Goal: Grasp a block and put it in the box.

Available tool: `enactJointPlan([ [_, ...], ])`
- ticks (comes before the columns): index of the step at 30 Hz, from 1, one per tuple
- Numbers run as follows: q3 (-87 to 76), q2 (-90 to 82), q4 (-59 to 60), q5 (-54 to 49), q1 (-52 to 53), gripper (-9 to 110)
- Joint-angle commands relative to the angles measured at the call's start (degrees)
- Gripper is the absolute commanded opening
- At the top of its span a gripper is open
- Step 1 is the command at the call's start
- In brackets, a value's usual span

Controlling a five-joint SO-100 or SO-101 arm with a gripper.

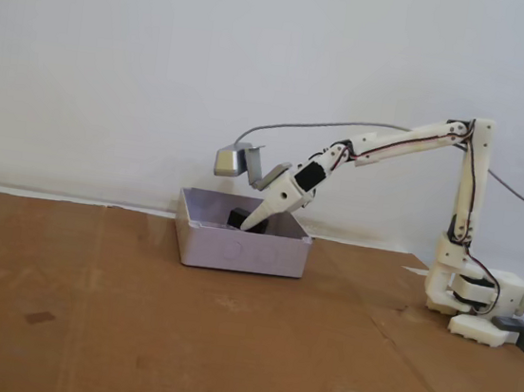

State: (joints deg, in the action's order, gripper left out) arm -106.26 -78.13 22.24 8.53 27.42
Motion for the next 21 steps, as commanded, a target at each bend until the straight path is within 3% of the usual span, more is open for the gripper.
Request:
enactJointPlan([
  [1, 1.93, -2.02, -2.9, -0.62, -0.44, 9],
  [21, 2.11, 0.18, -2.9, -0.62, -0.35, 9],
])
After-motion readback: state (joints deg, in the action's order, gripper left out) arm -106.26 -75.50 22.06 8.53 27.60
